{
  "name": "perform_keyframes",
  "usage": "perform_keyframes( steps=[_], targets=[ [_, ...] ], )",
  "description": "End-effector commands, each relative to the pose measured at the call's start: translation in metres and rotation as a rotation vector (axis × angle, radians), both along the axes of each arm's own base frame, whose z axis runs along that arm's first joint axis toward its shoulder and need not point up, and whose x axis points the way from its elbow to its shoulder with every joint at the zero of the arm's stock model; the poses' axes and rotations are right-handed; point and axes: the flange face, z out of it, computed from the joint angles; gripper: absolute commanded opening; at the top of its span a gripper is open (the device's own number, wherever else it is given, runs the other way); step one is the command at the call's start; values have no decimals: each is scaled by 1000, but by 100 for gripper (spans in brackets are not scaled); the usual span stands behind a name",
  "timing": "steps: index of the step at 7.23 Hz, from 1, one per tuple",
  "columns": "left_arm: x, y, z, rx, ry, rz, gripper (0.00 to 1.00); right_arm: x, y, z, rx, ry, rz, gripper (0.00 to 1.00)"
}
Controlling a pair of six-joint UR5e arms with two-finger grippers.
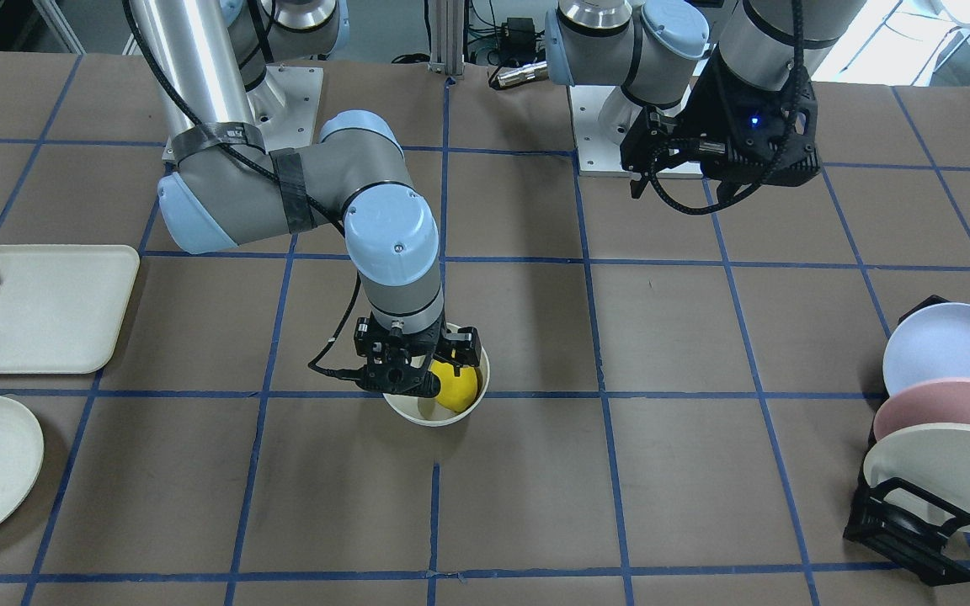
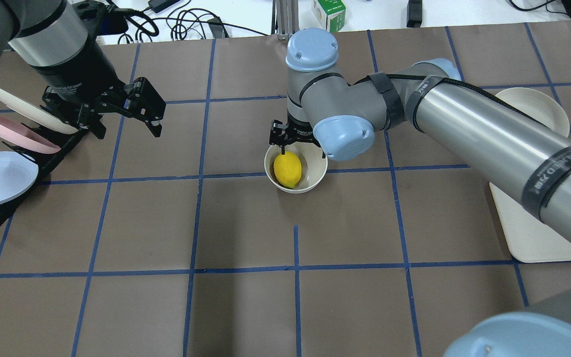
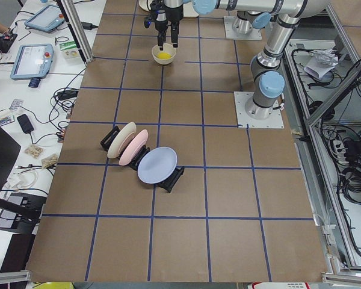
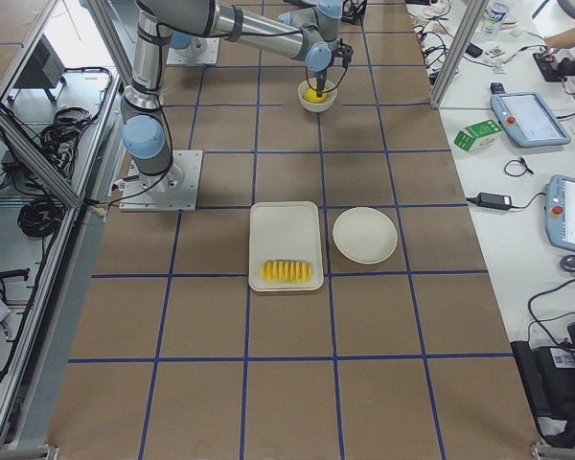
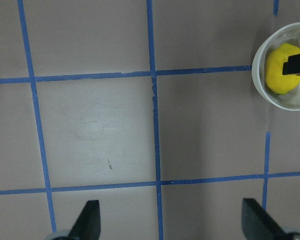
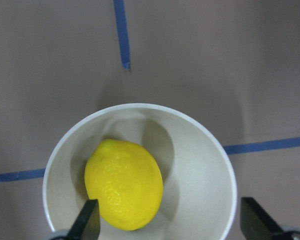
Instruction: Place bowl and put lemon in it
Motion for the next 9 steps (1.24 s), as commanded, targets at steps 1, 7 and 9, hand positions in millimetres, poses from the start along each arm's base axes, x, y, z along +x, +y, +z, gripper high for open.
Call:
perform_keyframes(
  steps=[1, 7, 9],
  targets=[
    [0, 0, 0, 0, -1, 0, 100, -53, 0, 58, -17, 31, -20, 100],
    [1, -1, -1, 1, -1, 0, 100, -181, 72, 196, 13, 77, 6, 100],
    [2, -1, -1, 1, -1, 3, 100, -181, 75, 194, 43, 69, 9, 100]
  ],
)
